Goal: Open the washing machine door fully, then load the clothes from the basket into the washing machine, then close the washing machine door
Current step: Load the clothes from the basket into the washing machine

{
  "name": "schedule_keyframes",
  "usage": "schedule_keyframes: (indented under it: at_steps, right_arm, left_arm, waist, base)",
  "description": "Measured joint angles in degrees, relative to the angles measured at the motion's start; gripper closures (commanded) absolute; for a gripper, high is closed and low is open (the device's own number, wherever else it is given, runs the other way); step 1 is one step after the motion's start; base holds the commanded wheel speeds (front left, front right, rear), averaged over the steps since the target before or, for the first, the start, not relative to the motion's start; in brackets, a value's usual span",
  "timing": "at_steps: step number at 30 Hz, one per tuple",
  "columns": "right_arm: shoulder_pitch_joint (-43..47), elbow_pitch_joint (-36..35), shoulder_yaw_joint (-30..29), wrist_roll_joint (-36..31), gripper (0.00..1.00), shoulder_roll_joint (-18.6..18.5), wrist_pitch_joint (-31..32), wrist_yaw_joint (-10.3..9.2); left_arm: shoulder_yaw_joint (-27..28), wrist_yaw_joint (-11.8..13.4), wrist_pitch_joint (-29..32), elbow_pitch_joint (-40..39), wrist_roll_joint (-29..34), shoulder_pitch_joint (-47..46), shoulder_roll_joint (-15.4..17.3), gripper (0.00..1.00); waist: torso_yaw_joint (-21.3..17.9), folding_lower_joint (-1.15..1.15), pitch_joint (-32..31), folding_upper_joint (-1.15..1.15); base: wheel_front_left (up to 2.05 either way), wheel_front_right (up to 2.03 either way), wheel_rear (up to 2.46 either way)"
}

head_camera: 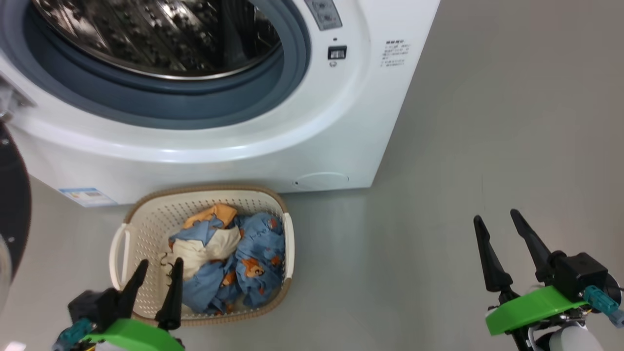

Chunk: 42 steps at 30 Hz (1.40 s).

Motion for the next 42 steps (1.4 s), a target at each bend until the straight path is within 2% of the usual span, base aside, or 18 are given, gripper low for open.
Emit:
schedule_keyframes:
  at_steps: [12, 14, 19, 30, 42]
  right_arm:
    - [-5.0, -1.11, 0.11, -0.16, 0.0, 1.25, 0.0, 0.0]
    - [-6.17, -1.29, 0.11, -0.18, 0.0, 1.44, 0.0, 0.0]
    - [-8.8, -1.35, 0.67, -0.32, 0.0, 1.77, -0.01, 0.0]
    - [-13.12, -1.8, 1.94, -0.81, 0.0, 2.09, -0.01, 0.0]
    - [-15.34, -2.77, 2.74, -1.46, 0.0, 2.38, -0.01, 0.0]
  left_arm:
    - [-9.17, 0.0, 0.01, 14.22, -6.3, -12.02, 0.03, 0.0]
    - [-12.99, 0.0, 0.01, 18.48, -8.32, -15.73, 0.26, 0.0]
    - [-18.28, 0.0, 0.01, 24.09, -12.11, -21.86, 0.78, 0.0]
    - [-28.99, 0.0, 0.01, 31.61, -18.85, -32.89, 2.03, 0.0]
    - [-35.52, 0.0, 0.01, 33.99, -24.27, -41.25, 5.47, 0.0]
  waist:
    - [-1.74, 0.0, 8.53, 0.0]
    - [-2.24, 0.0, 10.94, 0.0]
    - [-2.96, 0.0, 15.13, 0.0]
    - [-4.23, 0.0, 23.97, 0.0]
    - [-6.11, 0.0, 30.55, 0.0]
  base:
    - [0.0, 0.0, 0.0]
    - [0.0, 0.0, 0.0]
    - [0.0, 0.0, 0.0]
    - [0.0, 0.0, 0.0]
    - [0.0, 0.0, 0.0]
